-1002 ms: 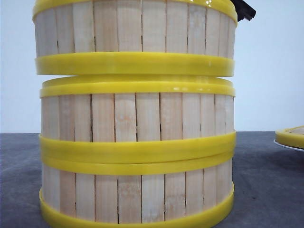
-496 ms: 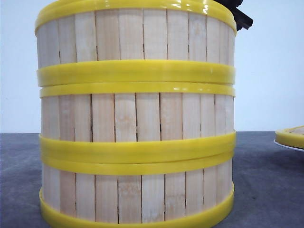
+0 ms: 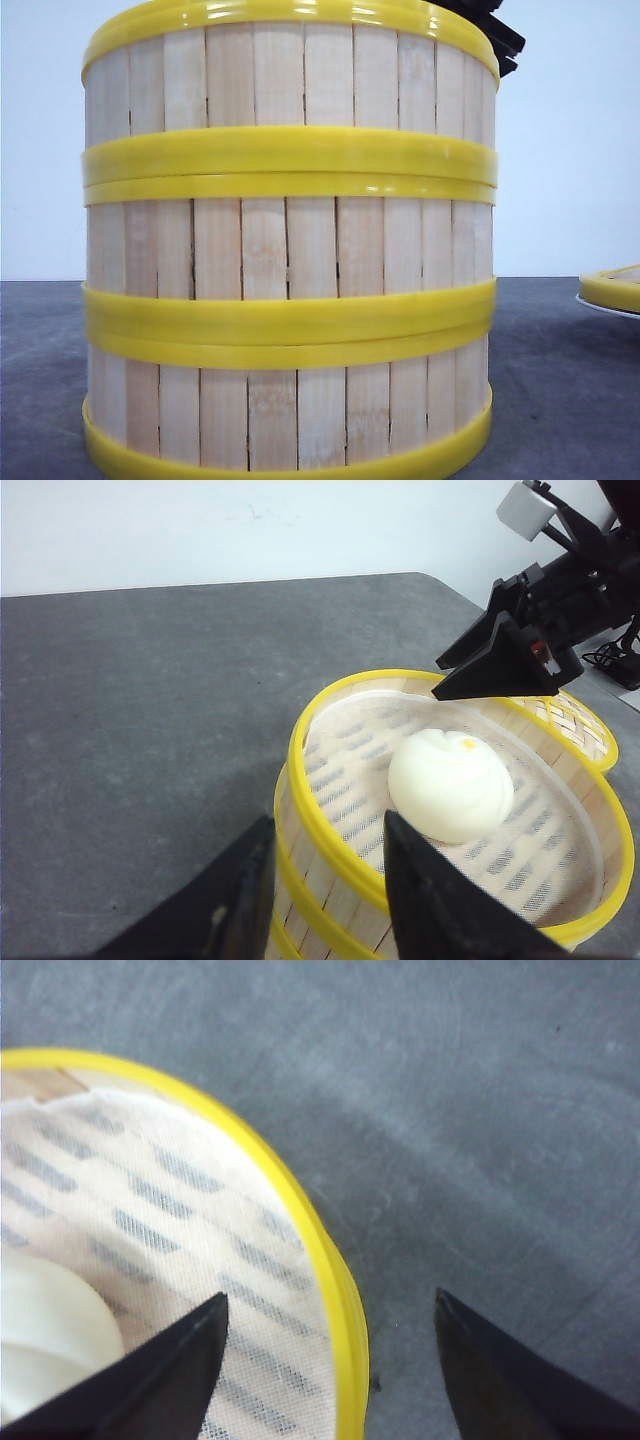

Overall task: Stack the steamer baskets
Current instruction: 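Lower the held basket onto the stack and open the right gripper, then move the right gripper over the woven lid and grasp its center hub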

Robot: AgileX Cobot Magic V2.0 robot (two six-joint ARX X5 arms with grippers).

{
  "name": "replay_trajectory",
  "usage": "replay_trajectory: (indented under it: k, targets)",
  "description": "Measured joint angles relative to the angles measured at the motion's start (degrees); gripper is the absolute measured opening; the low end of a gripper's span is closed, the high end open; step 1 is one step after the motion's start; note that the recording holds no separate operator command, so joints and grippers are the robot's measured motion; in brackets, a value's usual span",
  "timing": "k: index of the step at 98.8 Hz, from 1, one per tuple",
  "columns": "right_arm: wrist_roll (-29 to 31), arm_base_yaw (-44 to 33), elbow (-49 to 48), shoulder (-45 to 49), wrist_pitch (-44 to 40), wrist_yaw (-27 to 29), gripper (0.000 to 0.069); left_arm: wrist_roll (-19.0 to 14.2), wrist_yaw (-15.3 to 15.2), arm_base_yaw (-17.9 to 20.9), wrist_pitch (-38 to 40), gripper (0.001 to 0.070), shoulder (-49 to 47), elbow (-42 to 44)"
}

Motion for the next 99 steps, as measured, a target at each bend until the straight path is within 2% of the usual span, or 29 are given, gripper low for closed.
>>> replay_trajectory:
  k: [10,25,38,63,79,99]
  targets:
    - [0.0,-0.3,0.0,-1.6,0.7,2.9,0.0406,0.0,0.0,0.0,0.0,0.0192,0.0,0.0]
    - [0.0,-1.1,0.0,-8.2,1.0,10.2,0.0406,0.0,0.0,0.0,0.0,0.0192,0.0,0.0]
    - [0.0,-3.3,0.3,-14.4,0.7,12.7,0.0406,0.0,0.0,0.0,0.0,0.0192,0.0,0.0]
    - [0.5,-12.9,0.5,-20.3,-4.1,12.9,0.0406,0.0,0.0,0.0,0.0,0.0192,0.0,0.0]
    - [0.5,-21.1,0.5,-19.3,-8.3,12.8,0.0406,0.2,0.0,0.0,0.1,0.0192,0.0,0.0]
    - [0.8,-28.4,-0.6,-16.7,-8.0,9.8,0.0406,1.0,0.0,0.0,0.0,0.0192,0.0,0.0]
